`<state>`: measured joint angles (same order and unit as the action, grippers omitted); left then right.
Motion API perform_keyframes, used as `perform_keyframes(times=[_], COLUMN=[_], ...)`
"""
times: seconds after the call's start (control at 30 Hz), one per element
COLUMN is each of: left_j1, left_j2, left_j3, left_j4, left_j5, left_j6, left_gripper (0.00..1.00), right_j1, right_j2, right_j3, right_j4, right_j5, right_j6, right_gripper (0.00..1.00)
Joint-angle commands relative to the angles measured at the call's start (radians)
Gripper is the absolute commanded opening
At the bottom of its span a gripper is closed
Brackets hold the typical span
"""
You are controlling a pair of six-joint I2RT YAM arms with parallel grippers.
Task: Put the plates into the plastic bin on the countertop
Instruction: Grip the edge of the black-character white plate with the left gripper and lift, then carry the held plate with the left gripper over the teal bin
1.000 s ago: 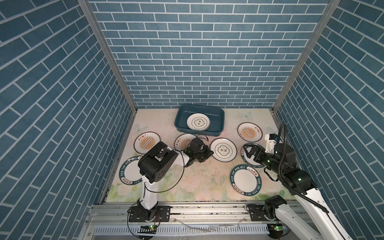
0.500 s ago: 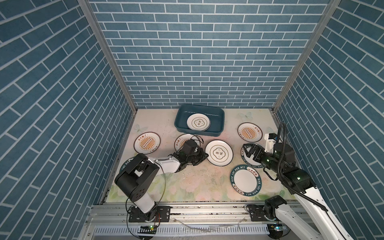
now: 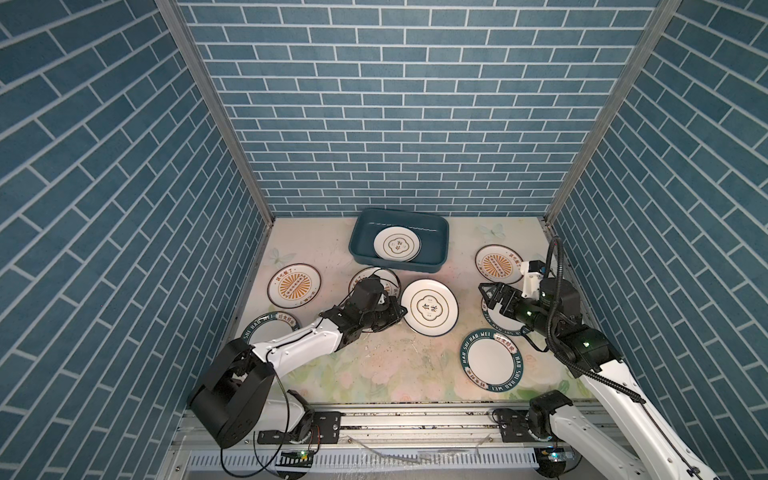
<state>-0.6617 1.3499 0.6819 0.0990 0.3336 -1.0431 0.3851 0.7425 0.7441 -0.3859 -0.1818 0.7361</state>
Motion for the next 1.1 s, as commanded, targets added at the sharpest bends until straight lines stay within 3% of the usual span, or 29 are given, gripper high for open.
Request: perform_keyframes(times=[0.0,0.57,0.9,1.07], left_j1=[0.021,0.187,0.296,0.337], left_j2=[-0.042,0.041,0.224,0.329], left_j3=[0.040,0.198,0.386,0.481], left_j4=[-0.009,-0.052,-0.077,-0.102], left_j5=[0.005,0.124,0.201,0.189], left_j6=[0.030,0.103,0.158,0.198], left_gripper=[0.00,0.00,0.00,0.00], right_j1=[-0.002,-0.003,-0.003,-0.001], right_j2=[0.002,0.088,0.132,0.153], right_j3=[0.004,0.012,0.037,0.045], right_j4=[0.047,0.164,0.188,0.207], right_j5=[-0.033,-0.097,-0.110,-0.114], right_j6=[0.017,0.009,-0.013,-0.017], right_gripper=[0.99,0.99,0.98,0.99])
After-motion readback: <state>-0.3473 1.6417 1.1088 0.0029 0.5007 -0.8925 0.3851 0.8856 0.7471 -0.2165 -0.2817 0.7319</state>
